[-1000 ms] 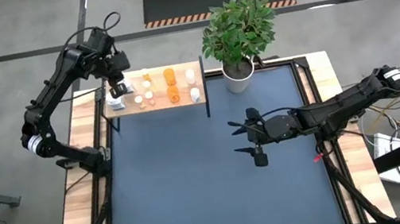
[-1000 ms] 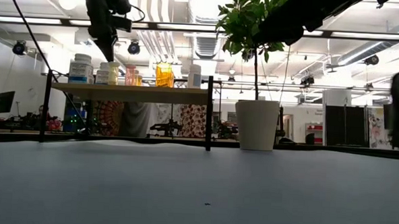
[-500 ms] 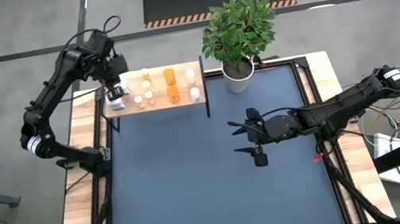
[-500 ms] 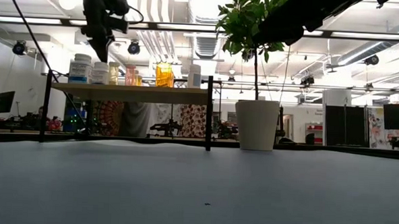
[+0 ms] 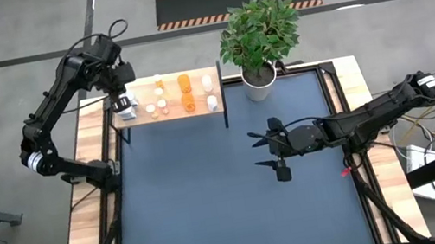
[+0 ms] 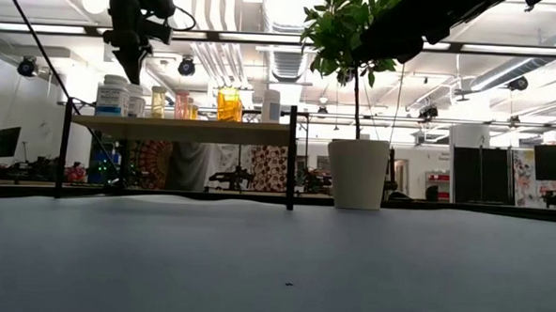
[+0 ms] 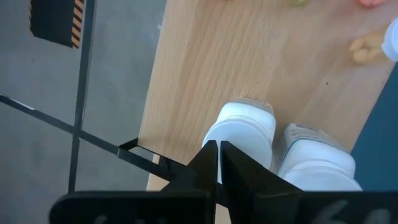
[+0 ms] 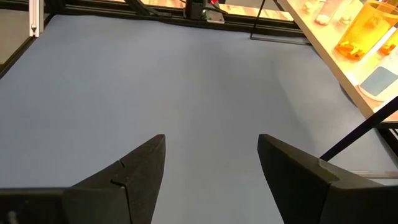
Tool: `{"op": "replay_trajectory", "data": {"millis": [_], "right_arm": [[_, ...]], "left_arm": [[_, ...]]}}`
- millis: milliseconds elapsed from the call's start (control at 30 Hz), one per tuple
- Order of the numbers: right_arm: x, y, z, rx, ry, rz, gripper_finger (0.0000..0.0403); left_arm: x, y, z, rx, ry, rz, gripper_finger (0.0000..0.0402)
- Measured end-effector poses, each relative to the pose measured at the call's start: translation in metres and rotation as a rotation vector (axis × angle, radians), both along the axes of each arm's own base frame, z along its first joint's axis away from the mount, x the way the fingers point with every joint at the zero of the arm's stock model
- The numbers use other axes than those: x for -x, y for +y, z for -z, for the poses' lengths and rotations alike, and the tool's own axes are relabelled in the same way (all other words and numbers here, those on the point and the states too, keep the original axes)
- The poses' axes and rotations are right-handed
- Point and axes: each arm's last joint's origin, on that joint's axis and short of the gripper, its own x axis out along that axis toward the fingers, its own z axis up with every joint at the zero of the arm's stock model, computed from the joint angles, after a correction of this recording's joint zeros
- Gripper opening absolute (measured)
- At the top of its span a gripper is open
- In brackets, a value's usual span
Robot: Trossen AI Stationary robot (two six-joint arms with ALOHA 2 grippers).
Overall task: Pick and place medicine bottles onto shelf by color
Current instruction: Put the white pill bottle on the shelf
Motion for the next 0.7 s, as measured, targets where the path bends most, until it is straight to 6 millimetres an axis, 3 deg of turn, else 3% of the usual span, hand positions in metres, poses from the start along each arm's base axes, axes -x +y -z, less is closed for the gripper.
{"op": "replay_trajectory", "data": {"millis": [700], "right_arm": [[0.0, 0.0, 0.0, -0.006, 0.0, 0.003, 0.0244]], "left_arm": [[0.0004, -0.001, 0.0007, 0.011, 0.005, -0.002, 0.0]]}}
